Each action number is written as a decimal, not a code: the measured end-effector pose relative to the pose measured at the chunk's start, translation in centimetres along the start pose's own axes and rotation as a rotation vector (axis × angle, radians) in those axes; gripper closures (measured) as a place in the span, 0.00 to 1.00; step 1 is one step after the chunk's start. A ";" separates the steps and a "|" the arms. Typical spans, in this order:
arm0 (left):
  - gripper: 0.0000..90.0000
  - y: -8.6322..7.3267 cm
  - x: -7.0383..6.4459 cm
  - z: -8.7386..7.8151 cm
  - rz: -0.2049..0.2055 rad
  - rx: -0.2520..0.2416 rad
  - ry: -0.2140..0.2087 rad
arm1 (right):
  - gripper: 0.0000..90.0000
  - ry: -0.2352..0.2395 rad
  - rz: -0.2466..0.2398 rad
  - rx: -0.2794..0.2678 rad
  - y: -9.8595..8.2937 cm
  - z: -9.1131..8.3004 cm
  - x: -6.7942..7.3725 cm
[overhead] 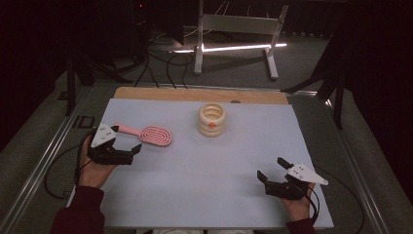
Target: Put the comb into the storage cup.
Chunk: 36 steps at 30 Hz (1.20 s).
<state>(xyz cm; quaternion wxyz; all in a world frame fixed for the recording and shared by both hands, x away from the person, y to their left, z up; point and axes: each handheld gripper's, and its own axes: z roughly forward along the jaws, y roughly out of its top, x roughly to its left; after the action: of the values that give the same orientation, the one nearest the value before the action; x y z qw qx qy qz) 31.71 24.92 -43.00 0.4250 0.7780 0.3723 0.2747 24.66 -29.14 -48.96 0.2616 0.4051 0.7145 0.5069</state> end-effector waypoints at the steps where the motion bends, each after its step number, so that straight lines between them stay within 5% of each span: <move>1: 0.00 0.1 0.1 0.2 0.002 0.003 0.002 | 0.08 0.001 0.000 0.001 0.0 0.0 0.0; 9: 0.00 0.9 1.1 1.1 -0.017 0.008 0.017 | 0.08 0.015 0.049 -0.016 0.0 -0.1 -0.4; 19: 0.00 1.7 2.2 2.0 -0.022 0.040 0.039 | 0.08 0.016 0.048 -0.013 -0.1 0.0 -0.4; 36: 0.00 1.5 4.0 4.4 -0.095 0.067 0.061 | 0.08 0.017 0.048 -0.013 -0.1 0.0 -0.4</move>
<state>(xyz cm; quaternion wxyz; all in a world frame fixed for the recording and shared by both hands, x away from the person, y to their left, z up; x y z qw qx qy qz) 37.78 25.64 -43.34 0.3998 0.7646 0.4307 0.2649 24.83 -29.52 -49.02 0.2461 0.4161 0.7035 0.5209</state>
